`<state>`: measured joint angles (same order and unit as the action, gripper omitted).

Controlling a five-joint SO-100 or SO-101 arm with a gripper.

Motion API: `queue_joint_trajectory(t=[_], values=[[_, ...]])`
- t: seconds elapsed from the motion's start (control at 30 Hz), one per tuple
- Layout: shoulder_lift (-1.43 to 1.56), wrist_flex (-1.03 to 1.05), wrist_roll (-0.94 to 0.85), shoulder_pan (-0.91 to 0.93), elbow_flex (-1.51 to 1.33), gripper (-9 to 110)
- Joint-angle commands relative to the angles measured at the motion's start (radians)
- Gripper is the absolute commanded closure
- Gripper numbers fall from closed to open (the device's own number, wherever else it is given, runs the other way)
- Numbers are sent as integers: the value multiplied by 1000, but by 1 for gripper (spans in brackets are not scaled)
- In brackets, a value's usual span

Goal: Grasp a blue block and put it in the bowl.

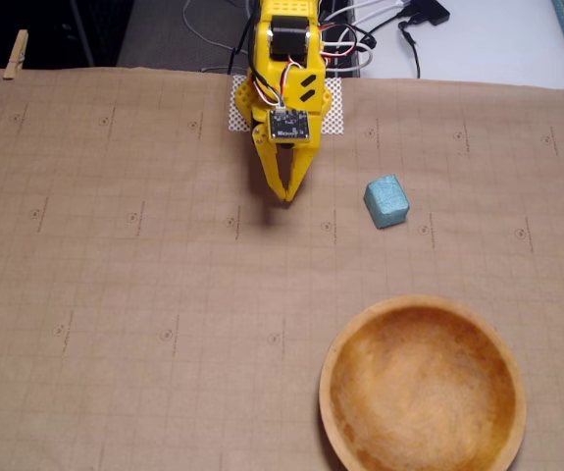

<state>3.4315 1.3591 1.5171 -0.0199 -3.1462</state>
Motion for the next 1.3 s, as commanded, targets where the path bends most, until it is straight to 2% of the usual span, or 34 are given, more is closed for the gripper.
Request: queue_joint_trajectory(t=[0.0, 0.63, 1.0, 1.27], values=[[6, 2, -3, -17, 18, 104], [9, -12, 8, -21, 20, 105], [9, -189, 8, -23, 275, 105], [9, -230, 9, -31, 462, 105]])
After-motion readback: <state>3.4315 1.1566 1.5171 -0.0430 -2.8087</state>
